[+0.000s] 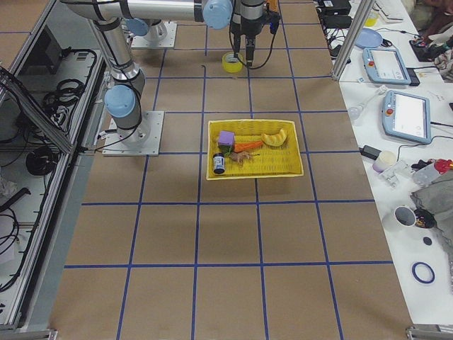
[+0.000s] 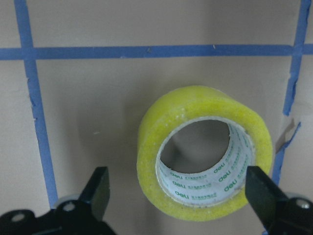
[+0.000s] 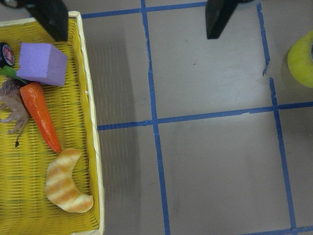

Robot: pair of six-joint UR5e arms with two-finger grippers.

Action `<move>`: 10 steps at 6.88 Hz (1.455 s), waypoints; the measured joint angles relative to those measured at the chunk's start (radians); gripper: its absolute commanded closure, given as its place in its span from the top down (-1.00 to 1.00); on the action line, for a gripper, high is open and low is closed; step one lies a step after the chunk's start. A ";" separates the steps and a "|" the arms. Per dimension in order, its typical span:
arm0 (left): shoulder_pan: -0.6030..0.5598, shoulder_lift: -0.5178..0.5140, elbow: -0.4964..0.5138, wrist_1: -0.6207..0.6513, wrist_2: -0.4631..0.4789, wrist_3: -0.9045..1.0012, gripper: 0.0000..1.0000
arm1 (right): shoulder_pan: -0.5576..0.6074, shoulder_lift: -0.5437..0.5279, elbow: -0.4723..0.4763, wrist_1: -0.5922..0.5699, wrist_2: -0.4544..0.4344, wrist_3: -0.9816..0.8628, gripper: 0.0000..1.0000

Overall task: Transfer tape with both arms
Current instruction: 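Lower the left gripper onto the tape roll and grasp its rim, then carry the tape roll with the left gripper into the wicker basket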

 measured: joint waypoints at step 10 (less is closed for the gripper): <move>0.116 0.005 0.051 -0.059 0.068 0.193 -1.00 | 0.001 -0.001 0.000 0.001 -0.007 0.031 1.00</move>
